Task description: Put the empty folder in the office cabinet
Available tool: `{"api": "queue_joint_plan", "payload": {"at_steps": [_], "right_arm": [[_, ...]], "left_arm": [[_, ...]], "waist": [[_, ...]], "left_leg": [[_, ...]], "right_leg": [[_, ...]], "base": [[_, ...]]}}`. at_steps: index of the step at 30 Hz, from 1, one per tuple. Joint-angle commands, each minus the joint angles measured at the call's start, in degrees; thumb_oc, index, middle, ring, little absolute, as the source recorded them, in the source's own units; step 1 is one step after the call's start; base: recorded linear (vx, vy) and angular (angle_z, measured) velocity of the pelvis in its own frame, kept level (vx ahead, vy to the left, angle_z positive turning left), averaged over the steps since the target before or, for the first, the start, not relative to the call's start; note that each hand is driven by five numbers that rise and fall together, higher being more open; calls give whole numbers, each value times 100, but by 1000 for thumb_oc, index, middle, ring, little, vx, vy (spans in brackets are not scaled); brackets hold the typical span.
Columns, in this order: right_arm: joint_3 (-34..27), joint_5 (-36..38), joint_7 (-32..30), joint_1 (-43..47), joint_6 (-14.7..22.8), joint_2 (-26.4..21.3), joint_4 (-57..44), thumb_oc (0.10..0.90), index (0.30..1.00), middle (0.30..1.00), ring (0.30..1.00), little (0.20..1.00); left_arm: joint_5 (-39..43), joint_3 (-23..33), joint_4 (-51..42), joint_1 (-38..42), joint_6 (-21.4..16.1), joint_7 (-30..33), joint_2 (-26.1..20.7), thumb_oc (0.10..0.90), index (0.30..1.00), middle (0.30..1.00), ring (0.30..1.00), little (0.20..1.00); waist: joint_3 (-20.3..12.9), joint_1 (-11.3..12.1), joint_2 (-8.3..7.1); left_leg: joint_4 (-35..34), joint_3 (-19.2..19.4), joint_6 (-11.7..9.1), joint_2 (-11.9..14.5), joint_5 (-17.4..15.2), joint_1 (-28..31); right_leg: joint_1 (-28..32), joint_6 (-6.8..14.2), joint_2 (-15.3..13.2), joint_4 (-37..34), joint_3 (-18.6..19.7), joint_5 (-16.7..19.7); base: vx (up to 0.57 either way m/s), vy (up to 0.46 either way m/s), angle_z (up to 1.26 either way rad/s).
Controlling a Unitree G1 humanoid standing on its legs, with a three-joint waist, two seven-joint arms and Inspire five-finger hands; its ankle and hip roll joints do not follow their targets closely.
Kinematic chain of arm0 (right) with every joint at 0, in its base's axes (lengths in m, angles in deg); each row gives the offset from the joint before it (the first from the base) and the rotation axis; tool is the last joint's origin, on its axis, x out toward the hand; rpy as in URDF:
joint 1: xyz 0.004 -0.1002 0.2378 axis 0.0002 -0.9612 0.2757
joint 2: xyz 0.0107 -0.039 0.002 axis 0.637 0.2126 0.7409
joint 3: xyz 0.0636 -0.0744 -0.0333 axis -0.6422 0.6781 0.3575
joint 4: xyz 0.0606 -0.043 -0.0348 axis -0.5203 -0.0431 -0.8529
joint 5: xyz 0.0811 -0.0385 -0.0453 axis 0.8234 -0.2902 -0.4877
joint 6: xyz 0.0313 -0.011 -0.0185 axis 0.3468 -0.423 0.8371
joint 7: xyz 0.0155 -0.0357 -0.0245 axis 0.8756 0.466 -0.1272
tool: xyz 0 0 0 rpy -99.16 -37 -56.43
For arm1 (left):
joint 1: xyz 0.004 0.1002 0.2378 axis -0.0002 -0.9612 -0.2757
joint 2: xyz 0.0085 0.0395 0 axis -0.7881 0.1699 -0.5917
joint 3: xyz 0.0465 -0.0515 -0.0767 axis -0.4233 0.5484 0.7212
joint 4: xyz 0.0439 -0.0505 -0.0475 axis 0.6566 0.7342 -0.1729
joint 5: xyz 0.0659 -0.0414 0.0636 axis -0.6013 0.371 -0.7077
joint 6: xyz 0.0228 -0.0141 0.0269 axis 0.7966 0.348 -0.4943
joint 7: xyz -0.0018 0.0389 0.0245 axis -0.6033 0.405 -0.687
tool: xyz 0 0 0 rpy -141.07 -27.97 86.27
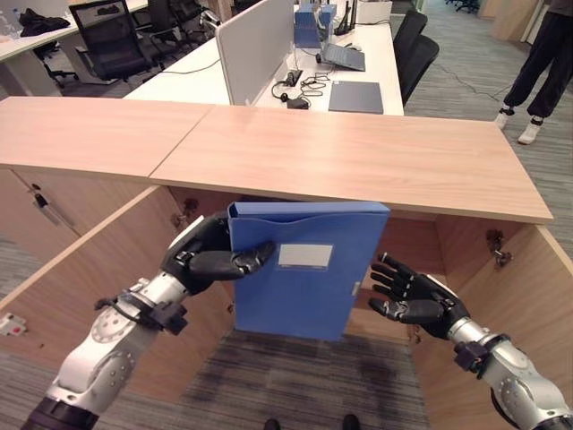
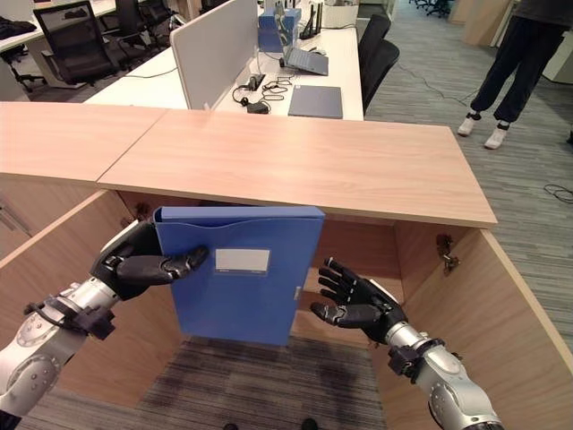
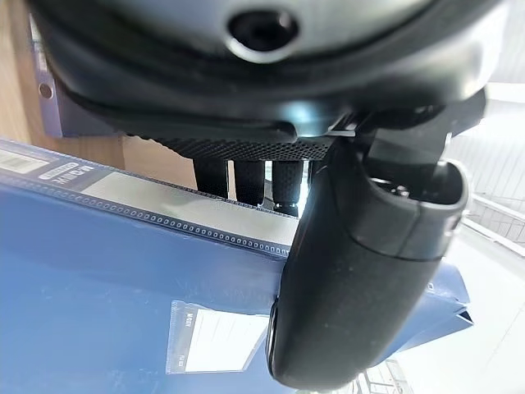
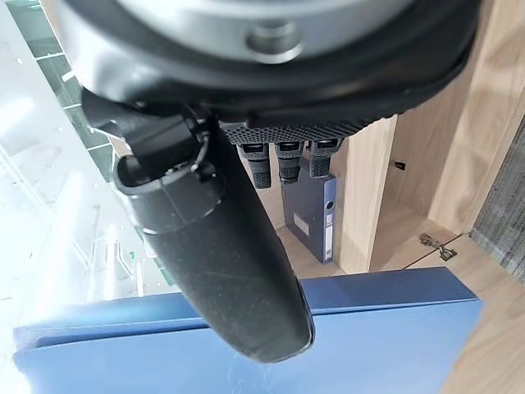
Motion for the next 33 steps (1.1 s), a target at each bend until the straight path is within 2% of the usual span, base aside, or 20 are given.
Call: {"api": "queue_joint_plan", "payload": {"at_steps": [1,5,13,25,33], "right_arm": [[-166,495,50,719,573,-48,-726,800,900,900,900,900],[10,436,21,891,648,266,-1103,800,900,900,900,900],[351,349,38,1224,676,527,-1477,800,900,900,900,900],[710,333,-138,1597,790,1144,-1470,800,900,900,900,900],[1136,333,-250,1735,757,1604,-938,800,900,900,900,900]], "left_arm": [[103,604,-124,624,-659,-126,169,400,300,300,300,300],[-32,486,-191,681,-603,-171,257,400,300,300,300,300],[-180,261,-302,871,-565,-215,436,400,300,300,300,300],[-138,-232,-427,1189,-444,-234,841,400,300,300,300,300],[-13,-742,-410,1590,-399,-128,1545,400,300,300,300,300]], "waist": [[-226,-82,-52],[-227,-82,-46],[-225,-63,-53],[-230,-50,-59],[-216,-59,-64]], "left_leg": [[-10,156,-374,361,-202,193],[-10,179,-371,366,-199,189],[-10,185,-367,365,-205,172],[-10,175,-340,359,-232,166],[-10,132,-311,340,-245,166]], "right_leg": [[564,583,-306,237,14,-1074],[546,569,-303,239,28,-1071],[536,555,-295,213,50,-1056],[537,532,-298,227,54,-1067],[548,501,-298,253,54,-1091]], "base": [[4,-3,-5],[-1,0,-2],[-1,0,-1],[0,0,0],[0,0,0]]}}
